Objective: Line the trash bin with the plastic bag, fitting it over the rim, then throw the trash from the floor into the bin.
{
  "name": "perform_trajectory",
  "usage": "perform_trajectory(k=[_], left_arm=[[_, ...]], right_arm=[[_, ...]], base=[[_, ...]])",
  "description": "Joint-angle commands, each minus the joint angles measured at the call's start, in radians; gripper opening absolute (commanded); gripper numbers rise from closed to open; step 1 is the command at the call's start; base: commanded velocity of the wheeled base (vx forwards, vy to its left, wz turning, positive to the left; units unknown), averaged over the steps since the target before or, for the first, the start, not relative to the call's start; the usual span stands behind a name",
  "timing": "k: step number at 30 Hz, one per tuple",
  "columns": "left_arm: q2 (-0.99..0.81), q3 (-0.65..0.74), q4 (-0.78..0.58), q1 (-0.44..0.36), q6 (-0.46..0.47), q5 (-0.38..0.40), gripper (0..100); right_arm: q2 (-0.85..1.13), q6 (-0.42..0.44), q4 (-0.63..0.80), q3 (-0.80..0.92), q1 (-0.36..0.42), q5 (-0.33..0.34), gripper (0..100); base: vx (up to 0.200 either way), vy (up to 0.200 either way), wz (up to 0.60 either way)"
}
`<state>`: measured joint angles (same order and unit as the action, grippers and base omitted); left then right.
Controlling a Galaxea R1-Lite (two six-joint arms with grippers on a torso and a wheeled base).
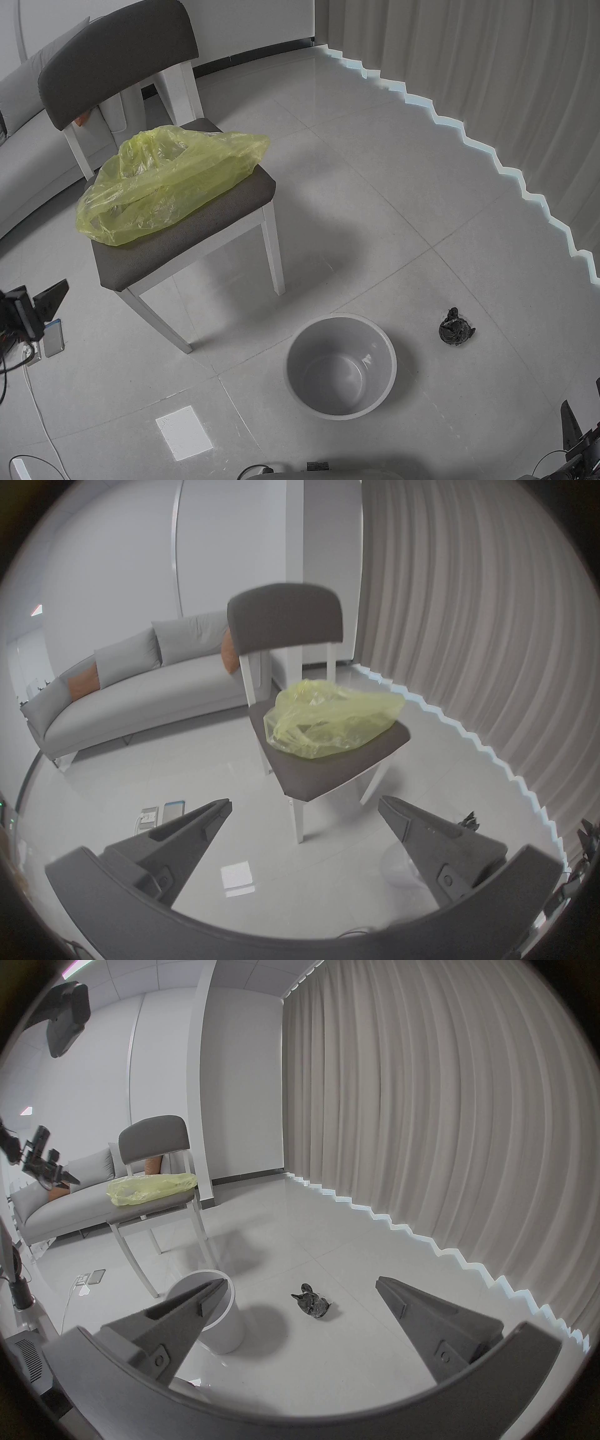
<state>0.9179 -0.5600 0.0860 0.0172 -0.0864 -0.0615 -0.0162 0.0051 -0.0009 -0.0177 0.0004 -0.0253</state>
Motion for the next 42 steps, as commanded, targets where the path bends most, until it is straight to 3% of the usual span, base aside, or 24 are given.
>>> perform_trajectory(k=[1,18,26,42], left_arm=[[0.460,-0.169,0.113,0.052,-0.001,-0.050,100],[0.651,-0.330,0.196,0.069,0.002,-0.078,100],[0.696,-0.316,0.439,0.081,-0.001,-0.092,100],[0.773,-0.324,0.465,0.127,-0.003,-0.078,100]], right_arm=[[0.007,-0.001,-0.001,0.018,0.000,0.002,100],[0.007,0.001,-0.001,0.018,0.001,0.002,100],[0.007,0.004,0.001,0.018,0.000,0.001,100],[0.007,-0.001,0.002,0.016,0.001,0.001,100]], base=[[0.000,0.000,0.00],[0.000,0.000,0.00],[0.000,0.000,0.00],[0.000,0.000,0.00]])
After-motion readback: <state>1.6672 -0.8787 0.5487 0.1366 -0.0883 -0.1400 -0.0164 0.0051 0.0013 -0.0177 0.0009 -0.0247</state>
